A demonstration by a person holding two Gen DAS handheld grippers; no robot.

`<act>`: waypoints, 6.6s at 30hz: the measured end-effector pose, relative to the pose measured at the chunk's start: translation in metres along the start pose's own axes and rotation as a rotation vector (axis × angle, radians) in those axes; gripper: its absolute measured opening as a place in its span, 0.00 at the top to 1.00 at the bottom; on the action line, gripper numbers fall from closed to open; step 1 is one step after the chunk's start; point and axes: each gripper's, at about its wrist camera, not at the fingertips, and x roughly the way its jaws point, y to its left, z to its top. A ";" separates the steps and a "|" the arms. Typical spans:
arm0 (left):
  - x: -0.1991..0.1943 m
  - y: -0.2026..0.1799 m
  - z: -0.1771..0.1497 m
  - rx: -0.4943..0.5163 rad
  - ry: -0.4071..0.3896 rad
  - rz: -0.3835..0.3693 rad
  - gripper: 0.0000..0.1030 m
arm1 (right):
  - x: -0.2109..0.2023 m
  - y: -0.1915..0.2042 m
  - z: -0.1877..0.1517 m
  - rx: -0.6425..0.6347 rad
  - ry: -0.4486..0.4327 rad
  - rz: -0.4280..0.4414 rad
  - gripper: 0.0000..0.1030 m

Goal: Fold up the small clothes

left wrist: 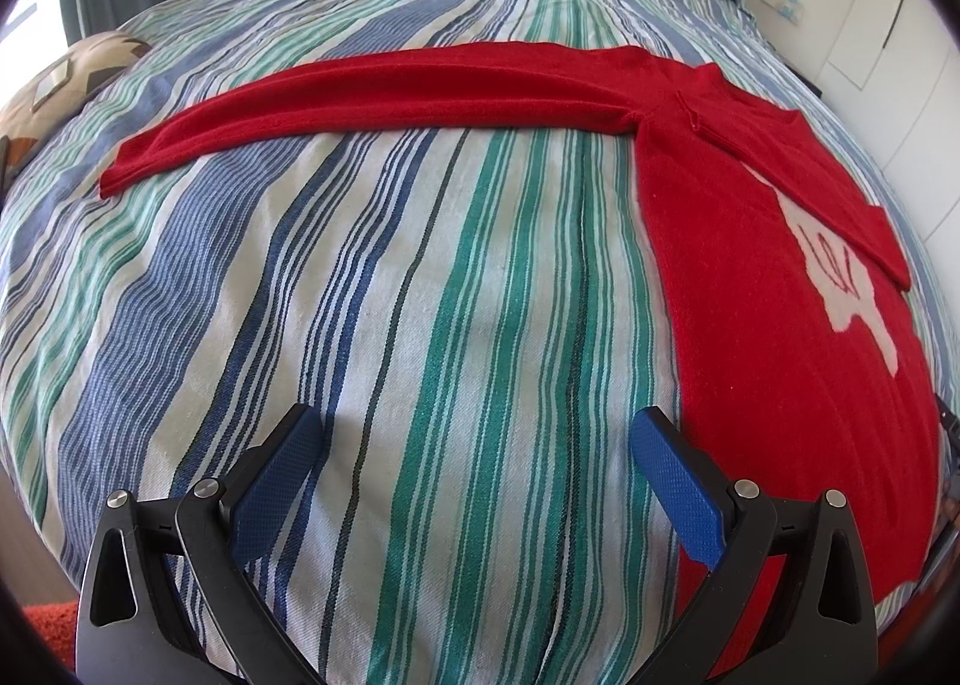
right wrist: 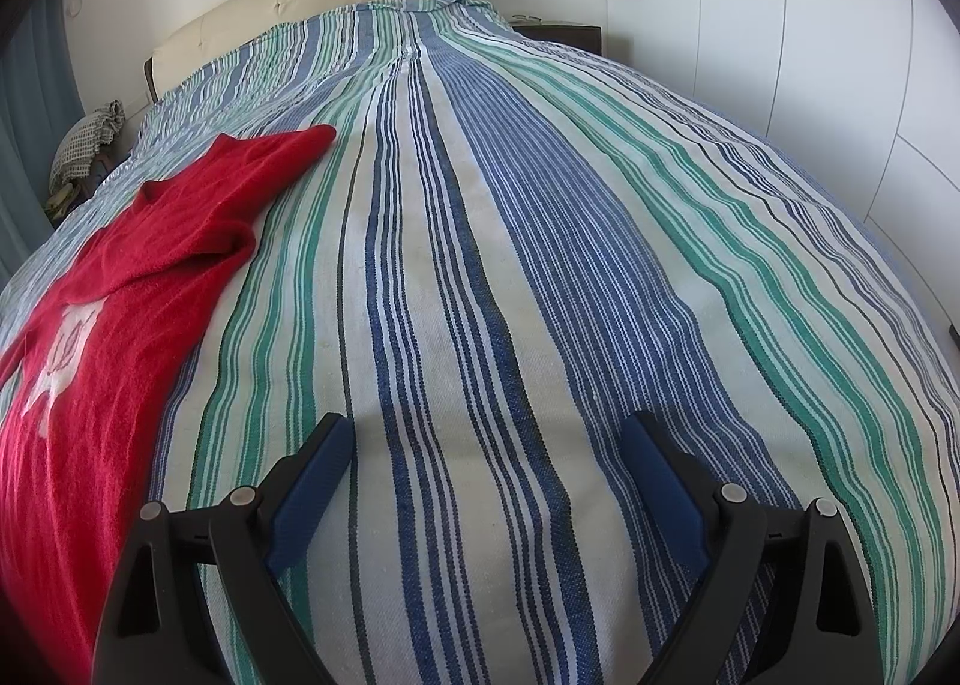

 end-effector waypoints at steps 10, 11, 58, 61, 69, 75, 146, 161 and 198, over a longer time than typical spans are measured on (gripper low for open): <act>0.000 0.000 0.000 0.000 0.000 0.001 0.01 | 0.000 0.000 0.000 0.000 0.000 0.000 0.11; 0.000 0.000 0.000 0.000 0.000 0.001 0.01 | 0.000 0.000 0.000 0.000 0.000 0.000 0.11; -0.084 -0.136 0.254 0.128 -0.325 -0.353 0.93 | 0.004 0.005 -0.002 -0.016 0.003 -0.009 0.09; -0.055 -0.209 0.236 0.223 -0.250 -0.402 0.48 | 0.004 0.005 -0.002 -0.016 0.003 -0.009 0.09; -0.023 -0.203 0.128 0.340 -0.074 -0.407 0.12 | 0.004 0.003 -0.002 -0.011 0.001 -0.001 0.09; -0.018 -0.059 0.085 0.204 -0.081 -0.137 0.11 | 0.002 0.005 0.004 -0.023 0.038 -0.003 0.09; 0.067 -0.060 0.112 0.256 -0.196 0.041 0.76 | 0.033 0.015 0.034 0.001 0.016 -0.057 0.00; 0.050 0.065 0.138 -0.063 -0.180 0.135 0.01 | 0.033 0.016 0.033 -0.005 0.019 -0.065 0.00; 0.083 0.077 0.130 -0.060 -0.128 0.152 0.00 | 0.034 0.025 0.036 -0.038 0.049 -0.101 0.00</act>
